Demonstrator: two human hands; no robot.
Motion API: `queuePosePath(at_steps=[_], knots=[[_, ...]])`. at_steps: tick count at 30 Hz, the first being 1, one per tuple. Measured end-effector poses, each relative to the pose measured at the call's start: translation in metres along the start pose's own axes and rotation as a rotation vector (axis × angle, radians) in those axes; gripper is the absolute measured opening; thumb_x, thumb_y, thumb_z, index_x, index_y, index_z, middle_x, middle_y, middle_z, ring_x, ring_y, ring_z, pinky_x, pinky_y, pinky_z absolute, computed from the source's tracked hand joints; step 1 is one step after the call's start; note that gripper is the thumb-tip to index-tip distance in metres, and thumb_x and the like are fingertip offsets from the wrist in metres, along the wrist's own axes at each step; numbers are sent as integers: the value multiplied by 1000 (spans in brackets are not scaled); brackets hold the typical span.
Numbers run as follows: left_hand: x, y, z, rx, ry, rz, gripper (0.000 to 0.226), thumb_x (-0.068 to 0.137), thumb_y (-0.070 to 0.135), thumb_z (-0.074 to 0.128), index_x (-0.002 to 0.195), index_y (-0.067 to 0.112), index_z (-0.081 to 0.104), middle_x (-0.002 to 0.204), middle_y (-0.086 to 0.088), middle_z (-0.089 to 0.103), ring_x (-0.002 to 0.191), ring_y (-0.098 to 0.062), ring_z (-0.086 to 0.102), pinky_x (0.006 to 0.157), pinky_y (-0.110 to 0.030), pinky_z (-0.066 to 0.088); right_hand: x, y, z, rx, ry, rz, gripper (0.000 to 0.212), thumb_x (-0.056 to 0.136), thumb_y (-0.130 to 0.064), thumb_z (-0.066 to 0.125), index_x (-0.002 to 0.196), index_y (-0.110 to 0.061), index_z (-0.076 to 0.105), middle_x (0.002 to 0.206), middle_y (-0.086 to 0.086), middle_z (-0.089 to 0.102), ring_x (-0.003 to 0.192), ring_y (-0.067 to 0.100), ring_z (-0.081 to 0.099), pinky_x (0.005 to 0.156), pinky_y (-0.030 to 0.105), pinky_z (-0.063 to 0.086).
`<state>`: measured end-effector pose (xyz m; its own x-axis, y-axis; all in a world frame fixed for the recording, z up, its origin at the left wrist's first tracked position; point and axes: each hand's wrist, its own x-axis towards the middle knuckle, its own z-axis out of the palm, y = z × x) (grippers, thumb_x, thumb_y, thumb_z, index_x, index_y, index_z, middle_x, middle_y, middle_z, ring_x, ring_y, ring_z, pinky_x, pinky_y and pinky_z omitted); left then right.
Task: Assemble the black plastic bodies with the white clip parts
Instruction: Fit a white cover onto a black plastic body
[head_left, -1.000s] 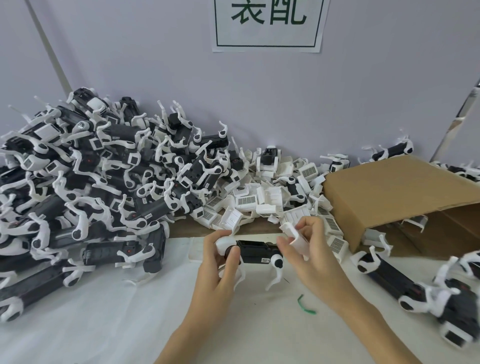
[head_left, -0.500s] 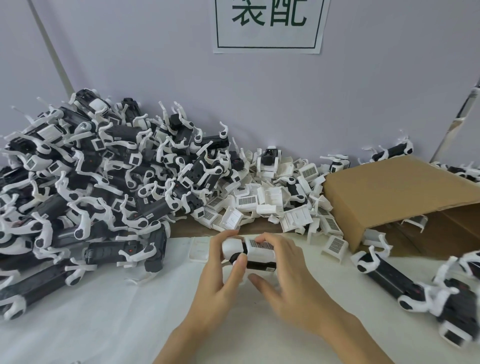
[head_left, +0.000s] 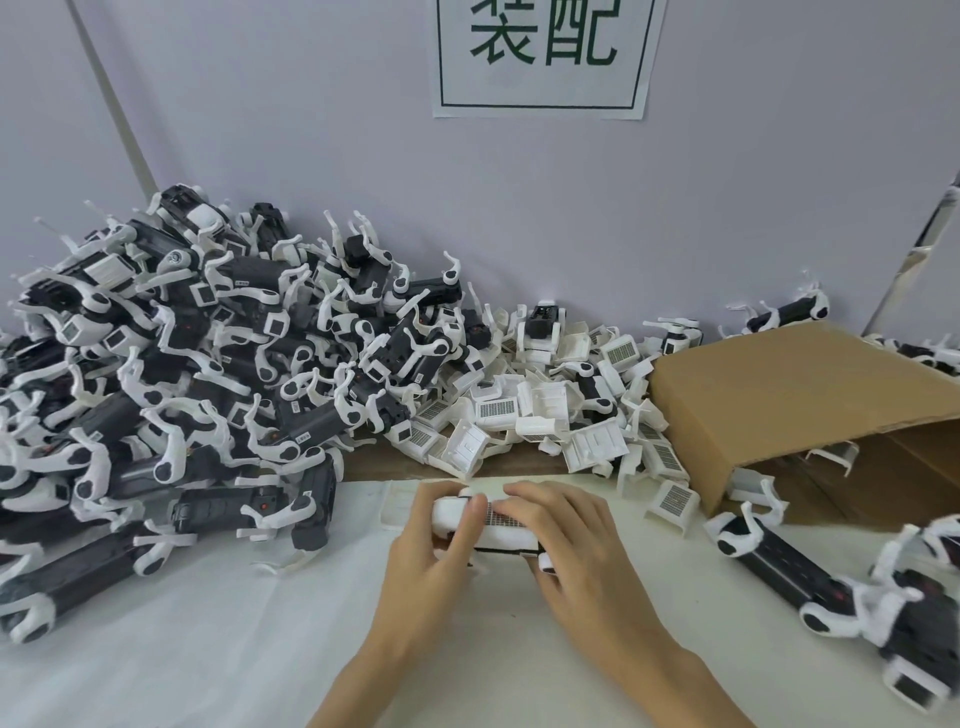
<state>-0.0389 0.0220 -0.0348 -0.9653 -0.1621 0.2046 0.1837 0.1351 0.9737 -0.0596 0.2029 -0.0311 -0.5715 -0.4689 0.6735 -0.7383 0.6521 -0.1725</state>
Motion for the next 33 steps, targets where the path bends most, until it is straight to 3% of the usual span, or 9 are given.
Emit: queuePosePath(at_steps=[3,5,8,10,13,16,22,28,33], knots=[[3,4,-5,-167,-47,-25,28,91,46,76,118,42,69,98,10,74,91,-6,68,79,-21,56,-4,0,1,174,-57,83,72,88,-21,80,148,-30,43,153,-15,40,143,9,39,115,26,34],[4,6,-10,-197,-95,5,39,93,40,80,130,37,66,111,2,73,99,-10,66,88,-21,52,-7,2,1,313,-104,159,67,97,-37,68,154,-32,35,154,-19,36,147,12,35,118,21,30],[4,5,-14,-204,-125,23,49,91,43,75,137,35,62,116,-11,70,100,-16,63,93,-31,49,-8,9,2,355,-77,241,41,106,-33,54,146,-29,48,139,-25,50,138,9,44,111,27,38],[4,3,-13,-181,-112,28,52,86,52,76,135,38,62,108,-4,69,96,-13,61,91,-32,47,-8,11,1,357,-76,280,30,106,-34,52,135,-29,59,126,-29,57,126,6,51,104,29,43],[3,0,-10,-156,-96,36,54,83,58,74,133,40,62,101,9,68,92,-13,60,90,-34,48,-6,9,1,386,-71,308,26,105,-34,52,128,-30,64,118,-28,61,117,8,55,98,28,45],[2,0,-7,-132,-112,76,48,88,56,72,132,39,62,110,6,70,98,-27,65,93,-40,53,-6,5,4,359,-106,281,28,105,-37,51,130,-31,63,113,-27,61,110,5,55,98,25,39],[1,5,-2,-50,-46,154,32,95,39,72,126,40,64,112,13,70,95,-14,66,80,-18,50,-5,4,5,311,-71,285,41,105,-42,51,143,-26,55,130,-23,54,124,4,51,104,21,40],[1,5,-5,-13,-123,160,39,91,35,77,126,44,62,115,13,71,102,-13,70,88,-18,53,-5,6,4,335,-153,329,37,104,-56,44,130,-38,63,107,-28,59,104,3,55,90,17,41],[2,1,-5,-6,-81,162,37,90,38,78,125,41,65,111,11,71,94,-12,68,82,-19,52,-3,8,5,371,-114,359,22,103,-48,56,117,-37,69,97,-23,63,94,7,59,82,20,44]])
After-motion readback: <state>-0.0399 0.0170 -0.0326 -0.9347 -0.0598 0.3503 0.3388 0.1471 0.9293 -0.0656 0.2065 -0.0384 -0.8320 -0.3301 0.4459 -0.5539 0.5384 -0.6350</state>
